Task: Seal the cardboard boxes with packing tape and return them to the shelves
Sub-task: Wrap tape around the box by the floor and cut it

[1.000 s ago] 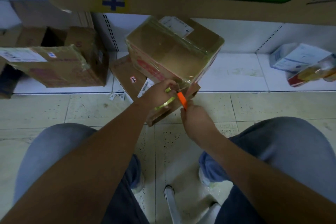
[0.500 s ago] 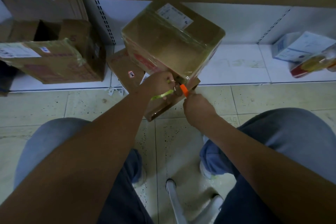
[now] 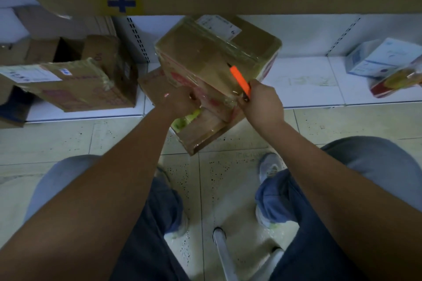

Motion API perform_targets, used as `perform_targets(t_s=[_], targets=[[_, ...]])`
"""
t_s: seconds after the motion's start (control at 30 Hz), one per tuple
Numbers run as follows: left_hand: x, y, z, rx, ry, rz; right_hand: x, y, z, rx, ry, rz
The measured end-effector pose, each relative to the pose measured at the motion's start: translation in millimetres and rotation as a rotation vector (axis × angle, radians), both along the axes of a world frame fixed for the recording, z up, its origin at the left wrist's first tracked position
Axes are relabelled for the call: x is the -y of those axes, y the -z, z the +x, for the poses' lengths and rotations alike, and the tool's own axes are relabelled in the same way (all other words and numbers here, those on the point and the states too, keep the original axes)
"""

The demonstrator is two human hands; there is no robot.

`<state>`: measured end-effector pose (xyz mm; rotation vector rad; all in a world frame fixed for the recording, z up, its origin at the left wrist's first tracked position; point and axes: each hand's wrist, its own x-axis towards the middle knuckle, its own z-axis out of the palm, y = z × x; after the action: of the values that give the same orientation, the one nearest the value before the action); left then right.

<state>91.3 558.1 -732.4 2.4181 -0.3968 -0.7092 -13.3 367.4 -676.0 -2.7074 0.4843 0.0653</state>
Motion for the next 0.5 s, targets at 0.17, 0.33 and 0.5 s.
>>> perform_targets(t_s=[0.17,0.33,0.5], targets=[[3,-5,-19,-0.066,-0.141,-0.139,-11,30,21,-0.024,-0.045,-0.021],[2,-13,-35,-0.067,-0.202,-0.146,-18,41,21,0.010,-0.025,-0.098],[-5,-40,-55,-0.132,-0.343,-0.330,-15,20,22,-0.001,0.013,0.153]])
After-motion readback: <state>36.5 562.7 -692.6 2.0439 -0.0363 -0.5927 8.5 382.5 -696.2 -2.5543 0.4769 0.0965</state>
